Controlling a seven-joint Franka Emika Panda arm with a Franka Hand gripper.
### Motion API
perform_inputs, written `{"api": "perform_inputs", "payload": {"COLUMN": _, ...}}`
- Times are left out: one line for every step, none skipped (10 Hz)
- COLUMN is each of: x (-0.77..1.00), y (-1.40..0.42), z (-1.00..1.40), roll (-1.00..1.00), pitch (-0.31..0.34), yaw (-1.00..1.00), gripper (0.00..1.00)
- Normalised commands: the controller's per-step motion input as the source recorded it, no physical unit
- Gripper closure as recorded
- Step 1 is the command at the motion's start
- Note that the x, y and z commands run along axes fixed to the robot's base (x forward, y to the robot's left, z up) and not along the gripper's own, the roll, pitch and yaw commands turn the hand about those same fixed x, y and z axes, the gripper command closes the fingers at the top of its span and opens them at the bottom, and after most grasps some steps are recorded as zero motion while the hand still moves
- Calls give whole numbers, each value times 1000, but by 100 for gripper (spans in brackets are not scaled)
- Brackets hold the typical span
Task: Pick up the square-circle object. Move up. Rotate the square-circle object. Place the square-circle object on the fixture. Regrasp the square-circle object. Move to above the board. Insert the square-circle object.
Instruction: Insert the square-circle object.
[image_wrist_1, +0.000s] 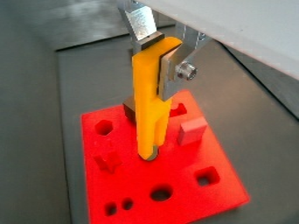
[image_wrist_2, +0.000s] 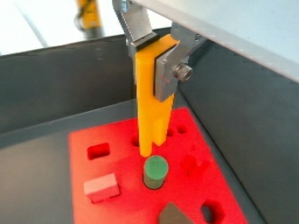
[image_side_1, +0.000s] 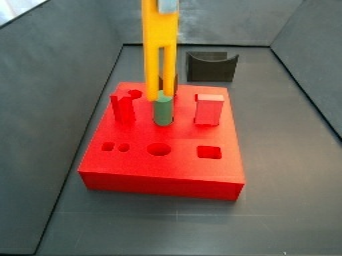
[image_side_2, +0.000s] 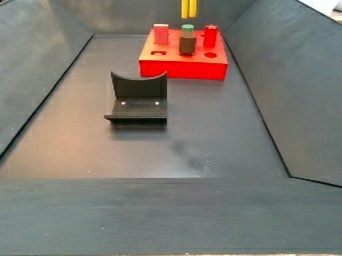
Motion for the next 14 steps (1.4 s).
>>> {"api": "perform_inputs", "payload": {"x": -69, "y": 0, "z": -334, "roll": -39, "pitch": -43, "yaw": -977, "gripper": 100}}
{"api": "perform_inputs", "payload": {"x": -183, "y": -3, "z": -409, "roll": -64, "pitch": -73, "yaw": -883, "gripper": 100}}
{"api": "perform_inputs", "payload": {"x": -283, "y": -71, "z": -466, "roll": -86, "pitch": -99, "yaw": -769, "gripper": 100}}
{"api": "perform_inputs", "payload": {"x": -354, "y": -103, "z": -346, "roll": -49, "pitch": -74, "yaw": -697, "gripper": 100}}
{"api": "perform_inputs", "payload": {"x": -523, "y": -231, "z": -160, "roll": 0, "pitch": -31, "yaw": -491, "gripper": 100}}
{"api": "perform_inputs", "payload": {"x": -554, "y": -260, "z": -169, "roll": 0, "pitch": -37, "yaw": -449, "gripper": 100}}
{"api": "perform_inputs", "payload": {"x": -631, "y": -334, "z": -169, "roll": 0, "pitch": -43, "yaw": -343, "gripper": 100}}
{"api": "perform_inputs", "payload": {"x": -609, "y": -400, "z": -269, "roll": -70, "pitch": -114, "yaw": -303, "gripper": 100}}
{"api": "perform_inputs", "payload": {"x": -657, "y": -257, "z": -314, "roll": -63, "pitch": -121, "yaw": -337, "gripper": 100}}
{"api": "perform_inputs", "payload": {"x": -529, "y": -160, "z": -109, "roll": -66, "pitch": -171, "yaw": -226, "gripper": 100}}
{"api": "perform_inputs", "payload": {"x": -194, "y": -14, "z": -174, "roll": -90, "pitch": -164, "yaw": -100, "gripper": 100}}
{"api": "perform_inputs", "payload": {"x": -220, "y": 0, "z": -226, "roll": -93, "pitch": -154, "yaw": -69, "gripper": 100}}
{"api": "perform_inputs", "payload": {"x": -46, "y": 0, "z": -209, "roll": -140, "pitch": -154, "yaw": -46, "gripper": 100}}
{"api": "perform_inputs", "payload": {"x": 194, "y": 0, "z": -214, "roll": -151, "pitch": -111, "yaw": 0, "gripper": 100}}
